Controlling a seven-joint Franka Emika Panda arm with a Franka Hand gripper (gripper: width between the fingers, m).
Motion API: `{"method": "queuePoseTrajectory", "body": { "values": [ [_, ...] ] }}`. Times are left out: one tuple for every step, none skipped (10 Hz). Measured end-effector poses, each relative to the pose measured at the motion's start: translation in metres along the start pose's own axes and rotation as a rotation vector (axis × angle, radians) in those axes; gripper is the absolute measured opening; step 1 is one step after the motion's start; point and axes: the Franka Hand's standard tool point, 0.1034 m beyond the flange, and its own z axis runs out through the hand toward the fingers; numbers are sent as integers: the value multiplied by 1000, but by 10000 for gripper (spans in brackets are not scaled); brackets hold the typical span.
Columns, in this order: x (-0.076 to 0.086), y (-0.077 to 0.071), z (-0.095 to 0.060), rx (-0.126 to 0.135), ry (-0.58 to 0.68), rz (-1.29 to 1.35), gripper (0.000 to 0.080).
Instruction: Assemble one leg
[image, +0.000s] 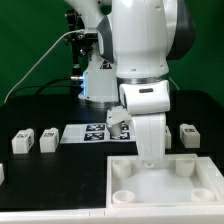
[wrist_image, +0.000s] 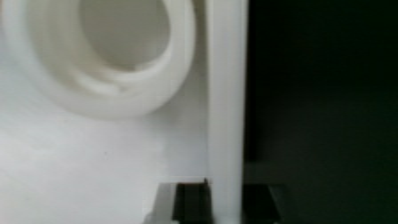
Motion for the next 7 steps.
{"method": "queuePoseTrajectory", "body": {
  "values": [
    [0, 0, 0, 0, 1, -1, 60],
    [0, 0, 0, 0, 1, 0, 60],
    [0, 0, 0, 1, 0, 1, 60],
    [-1, 0, 0, 1, 0, 2, 153],
    [-1, 0, 0, 1, 0, 2, 292],
    [-1, 0, 0, 1, 0, 2, 427],
    [-1, 0, 0, 1, 0, 2, 427]
  ]
}}
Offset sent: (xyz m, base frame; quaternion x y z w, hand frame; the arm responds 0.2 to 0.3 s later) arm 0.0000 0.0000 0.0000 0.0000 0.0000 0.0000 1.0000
